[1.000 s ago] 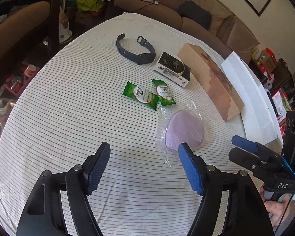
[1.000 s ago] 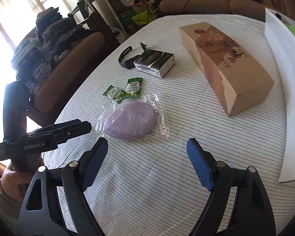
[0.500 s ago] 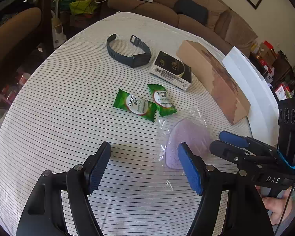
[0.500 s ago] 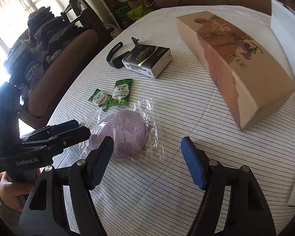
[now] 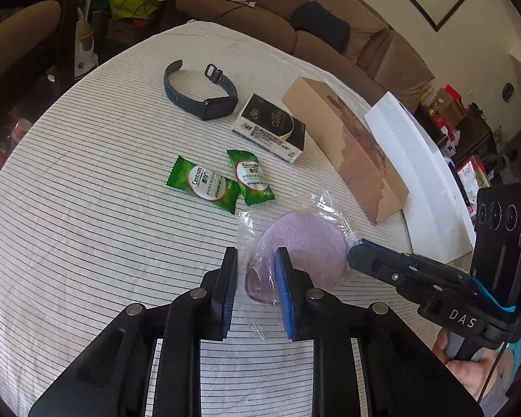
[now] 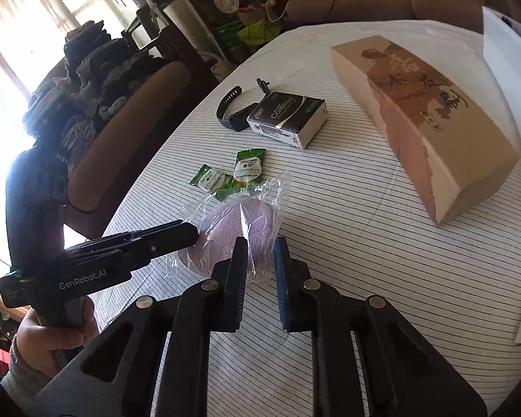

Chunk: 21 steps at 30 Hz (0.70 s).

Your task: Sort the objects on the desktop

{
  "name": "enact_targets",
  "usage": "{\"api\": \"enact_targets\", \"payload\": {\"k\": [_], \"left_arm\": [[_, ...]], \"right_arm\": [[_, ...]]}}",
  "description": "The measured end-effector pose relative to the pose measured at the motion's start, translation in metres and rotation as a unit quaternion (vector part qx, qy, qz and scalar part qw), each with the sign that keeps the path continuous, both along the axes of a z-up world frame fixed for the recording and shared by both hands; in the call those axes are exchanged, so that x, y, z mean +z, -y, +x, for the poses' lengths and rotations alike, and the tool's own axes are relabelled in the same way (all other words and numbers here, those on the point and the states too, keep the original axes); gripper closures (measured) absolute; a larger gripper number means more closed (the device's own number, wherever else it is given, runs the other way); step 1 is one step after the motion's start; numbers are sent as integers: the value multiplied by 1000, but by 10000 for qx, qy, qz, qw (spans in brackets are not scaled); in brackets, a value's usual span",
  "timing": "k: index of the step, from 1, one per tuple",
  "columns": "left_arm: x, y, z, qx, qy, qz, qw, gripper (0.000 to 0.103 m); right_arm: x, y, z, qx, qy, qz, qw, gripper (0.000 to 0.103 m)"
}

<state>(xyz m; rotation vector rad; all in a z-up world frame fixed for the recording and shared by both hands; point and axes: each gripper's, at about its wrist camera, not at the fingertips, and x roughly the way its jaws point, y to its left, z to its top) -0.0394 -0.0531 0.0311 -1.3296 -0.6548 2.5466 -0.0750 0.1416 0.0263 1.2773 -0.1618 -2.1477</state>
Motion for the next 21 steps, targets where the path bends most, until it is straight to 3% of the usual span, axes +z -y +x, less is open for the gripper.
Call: {"api": "enact_targets", "payload": {"k": [8, 16, 21], "left_arm": [[49, -24, 11, -251, -471, 43, 9986, 84], [109, -87, 13, -667, -799, -176, 9944, 84], [151, -142, 3, -978, -1014, -216, 9898, 84]], "right_arm": [[52, -32, 22, -113, -345, -186, 9992, 88], [106, -87, 37, -356, -693, -379, 9962, 88], [143, -144, 47, -678, -1006, -578, 9909, 88]]}}
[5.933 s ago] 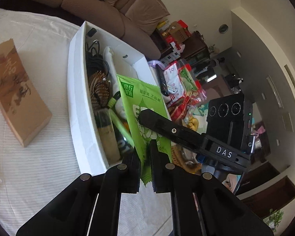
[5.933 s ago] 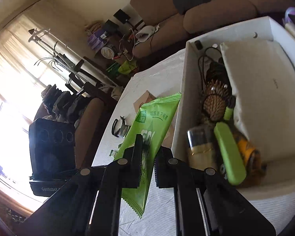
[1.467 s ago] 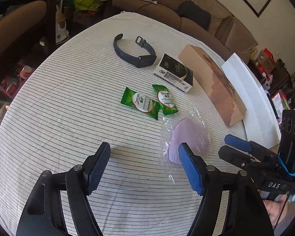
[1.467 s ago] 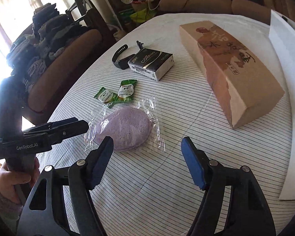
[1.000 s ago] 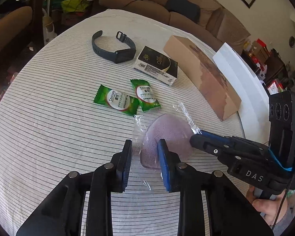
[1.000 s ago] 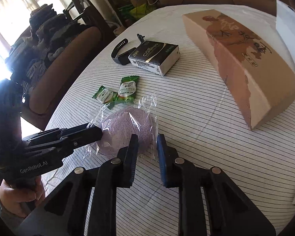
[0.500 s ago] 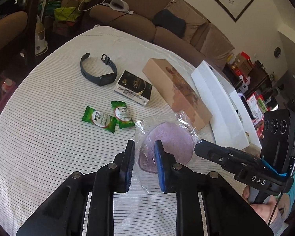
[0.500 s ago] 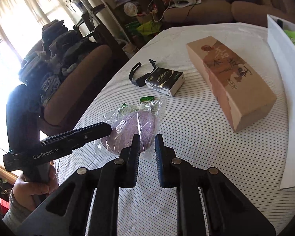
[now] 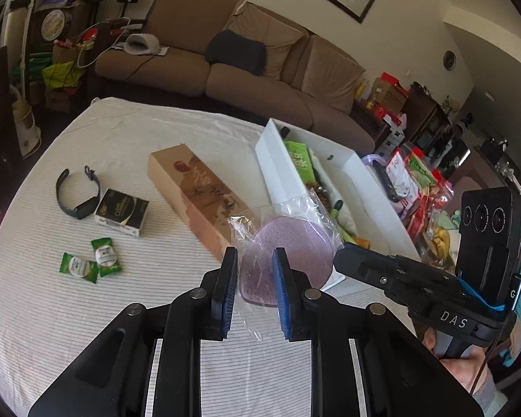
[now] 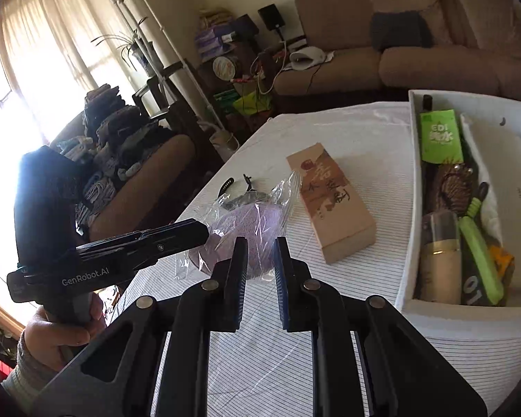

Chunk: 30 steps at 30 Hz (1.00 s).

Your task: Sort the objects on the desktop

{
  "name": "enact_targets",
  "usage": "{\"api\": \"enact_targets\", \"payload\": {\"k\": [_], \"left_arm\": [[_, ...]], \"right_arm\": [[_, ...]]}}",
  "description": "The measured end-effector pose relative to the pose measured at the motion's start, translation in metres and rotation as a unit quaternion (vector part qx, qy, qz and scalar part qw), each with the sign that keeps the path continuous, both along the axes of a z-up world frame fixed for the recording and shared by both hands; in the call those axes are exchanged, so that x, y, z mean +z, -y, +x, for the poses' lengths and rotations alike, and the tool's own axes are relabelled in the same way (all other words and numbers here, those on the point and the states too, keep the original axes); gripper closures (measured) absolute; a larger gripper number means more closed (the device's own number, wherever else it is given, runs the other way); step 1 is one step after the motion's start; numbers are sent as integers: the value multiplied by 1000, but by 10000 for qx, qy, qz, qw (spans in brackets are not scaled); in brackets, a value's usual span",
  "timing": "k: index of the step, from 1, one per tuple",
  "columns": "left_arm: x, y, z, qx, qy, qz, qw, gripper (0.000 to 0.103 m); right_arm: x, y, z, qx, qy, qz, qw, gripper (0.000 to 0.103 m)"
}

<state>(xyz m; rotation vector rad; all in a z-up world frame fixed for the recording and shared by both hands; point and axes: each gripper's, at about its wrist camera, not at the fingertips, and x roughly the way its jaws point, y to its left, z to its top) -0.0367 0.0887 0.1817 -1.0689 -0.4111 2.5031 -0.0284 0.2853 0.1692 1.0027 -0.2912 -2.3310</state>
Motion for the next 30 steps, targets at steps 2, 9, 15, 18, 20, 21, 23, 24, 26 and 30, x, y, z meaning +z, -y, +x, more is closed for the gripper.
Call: {"api": "enact_targets", "payload": {"k": [2, 9, 15, 18, 20, 21, 23, 24, 26, 30], "left_arm": [[13, -30, -6, -168, -77, -65, 9998, 84], [20, -166, -31, -939, -41, -97, 9955, 84], [-18, -277, -57, -1493, 352, -329, 9876, 84], [-39, -313, -67, -1646, 557, -569, 9831, 84], [-48, -326, -72, -1699, 638, -732, 9807, 84], [-53, -329, -74, -1705, 660, -803, 9799, 84], [-61, -332, -80, -1682, 744, -913, 9787, 84], [-65, -333, -82, -1659, 792, -981, 9780, 84], [-75, -334, -87, -1681, 900, -1115, 9753, 84], [-87, -341, -86, -1900, 1098, -1479, 9644, 84]], "right_arm": [[14, -31, 5, -154, -134, -73, 9998, 88], [27, -153, 14, -863, -223, 27, 9960, 88], [-11, -249, 6, -1434, 148, 64, 9895, 88], [-37, -279, -4, -1582, 425, 171, 9863, 88], [-51, -292, -8, -1627, 578, 302, 9845, 88], [-57, -295, -11, -1625, 645, 371, 9839, 88], [-66, -299, -18, -1580, 757, 513, 9832, 88], [-68, -299, -22, -1561, 816, 628, 9824, 88], [-73, -298, -25, -1500, 942, 851, 9805, 88], [-78, -290, -29, -1346, 1218, 1237, 9756, 86]]}}
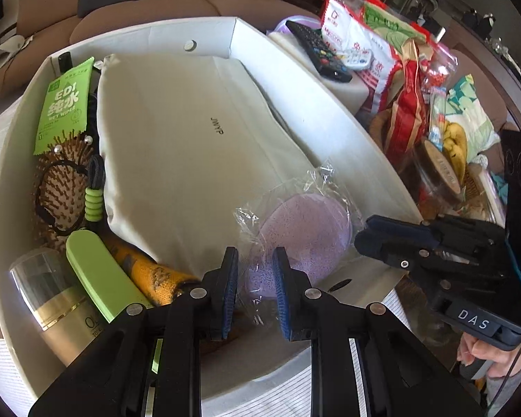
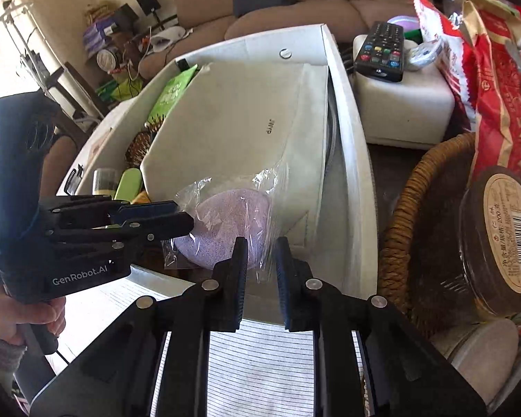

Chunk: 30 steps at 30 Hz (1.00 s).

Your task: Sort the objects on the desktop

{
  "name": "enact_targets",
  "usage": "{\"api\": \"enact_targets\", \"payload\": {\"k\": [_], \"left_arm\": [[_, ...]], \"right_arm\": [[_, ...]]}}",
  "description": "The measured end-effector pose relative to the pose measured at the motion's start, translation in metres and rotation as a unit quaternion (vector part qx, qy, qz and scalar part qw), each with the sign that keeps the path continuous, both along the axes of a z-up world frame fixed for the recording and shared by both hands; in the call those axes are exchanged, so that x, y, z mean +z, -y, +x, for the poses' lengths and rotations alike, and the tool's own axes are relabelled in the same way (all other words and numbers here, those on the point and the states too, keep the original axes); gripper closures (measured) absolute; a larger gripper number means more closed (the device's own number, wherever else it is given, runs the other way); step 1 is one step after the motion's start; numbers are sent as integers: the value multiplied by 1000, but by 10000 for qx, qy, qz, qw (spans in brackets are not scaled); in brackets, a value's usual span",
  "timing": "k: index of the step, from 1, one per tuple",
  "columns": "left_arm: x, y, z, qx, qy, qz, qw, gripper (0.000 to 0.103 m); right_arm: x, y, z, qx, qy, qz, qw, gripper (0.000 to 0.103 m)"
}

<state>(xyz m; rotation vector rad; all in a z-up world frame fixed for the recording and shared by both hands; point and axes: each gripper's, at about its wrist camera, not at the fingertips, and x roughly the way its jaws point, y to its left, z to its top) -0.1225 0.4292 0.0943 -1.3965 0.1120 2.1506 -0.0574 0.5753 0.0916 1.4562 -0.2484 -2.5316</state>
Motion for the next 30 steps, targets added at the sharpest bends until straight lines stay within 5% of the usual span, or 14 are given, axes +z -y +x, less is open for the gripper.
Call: {"api": "enact_targets", "payload": {"k": [8, 13, 20, 24, 30], "left_arm": [[16, 12, 7, -51, -151, -73, 9998, 65], [26, 17, 3, 72, -184, 20, 9998, 61], [26, 15, 3, 157, -109, 141, 9997, 52], [24, 16, 6, 142, -88, 121, 9998, 50], [28, 15, 12, 170, -193, 47, 9997, 31]], "right_arm": [[27, 4, 2, 18, 152, 483, 9987, 60], [36, 5, -12, -16, 123, 297, 9995, 59], [8, 7, -48, -195, 438, 40, 9988, 59], [-6, 14, -60, -158, 601, 286, 9977, 59], [-16, 28, -50, -60, 770, 944, 9925, 59]]}}
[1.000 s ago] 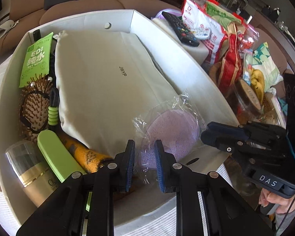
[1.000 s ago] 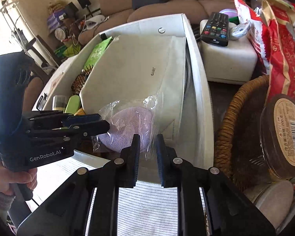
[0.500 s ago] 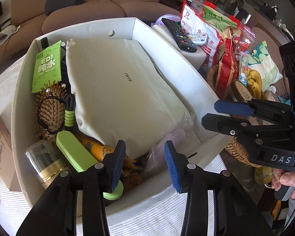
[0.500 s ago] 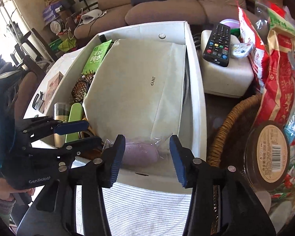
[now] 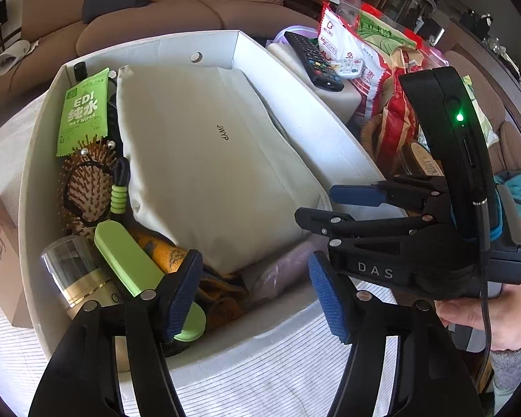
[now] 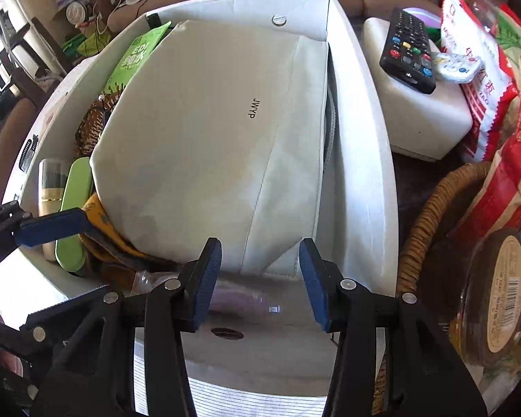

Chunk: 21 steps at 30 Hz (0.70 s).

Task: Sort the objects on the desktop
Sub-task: 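Withdraw the left gripper from the white box back over the table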

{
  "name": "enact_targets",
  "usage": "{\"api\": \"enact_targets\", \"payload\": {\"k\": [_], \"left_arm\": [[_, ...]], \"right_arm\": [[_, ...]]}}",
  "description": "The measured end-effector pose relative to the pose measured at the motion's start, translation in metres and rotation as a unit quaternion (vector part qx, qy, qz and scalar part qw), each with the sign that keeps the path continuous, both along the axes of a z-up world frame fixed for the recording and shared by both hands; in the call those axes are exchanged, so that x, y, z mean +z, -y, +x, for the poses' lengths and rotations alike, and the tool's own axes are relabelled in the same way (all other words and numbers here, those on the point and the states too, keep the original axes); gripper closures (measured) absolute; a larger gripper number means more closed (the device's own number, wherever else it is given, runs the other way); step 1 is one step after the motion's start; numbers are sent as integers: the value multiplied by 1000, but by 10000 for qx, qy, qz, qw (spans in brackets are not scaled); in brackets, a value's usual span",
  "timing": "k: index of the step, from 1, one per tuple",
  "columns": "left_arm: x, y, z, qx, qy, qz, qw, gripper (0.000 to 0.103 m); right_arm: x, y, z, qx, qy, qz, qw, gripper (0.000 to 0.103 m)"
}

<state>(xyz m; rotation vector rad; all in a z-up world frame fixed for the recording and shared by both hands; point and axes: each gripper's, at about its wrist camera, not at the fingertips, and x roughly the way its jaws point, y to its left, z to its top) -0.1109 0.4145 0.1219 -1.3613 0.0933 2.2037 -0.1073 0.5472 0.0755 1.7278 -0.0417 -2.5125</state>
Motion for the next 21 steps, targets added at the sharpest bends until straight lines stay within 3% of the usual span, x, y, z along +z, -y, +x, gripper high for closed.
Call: {"api": "enact_targets", "payload": {"k": [2, 5, 10, 12, 21], "left_arm": [[2, 1, 3, 60, -74, -50, 9999, 15], [7, 6, 10, 158, -212, -171, 9995, 12], [16, 30, 19, 443, -290, -157, 9985, 7], [20, 39, 23, 538, -317, -130, 9980, 0], [38, 66, 53, 742, -406, -120, 9963, 0]], "right_arm": [[6, -2, 7, -74, -137, -18, 9999, 58], [19, -6, 18, -251, -328, -94, 9991, 44], [39, -5, 41, -377, -620, -188, 9972, 32], [42, 0, 48, -358, -648, -143, 9972, 27], [56, 16, 83, -314, -690, -63, 9971, 18]]}}
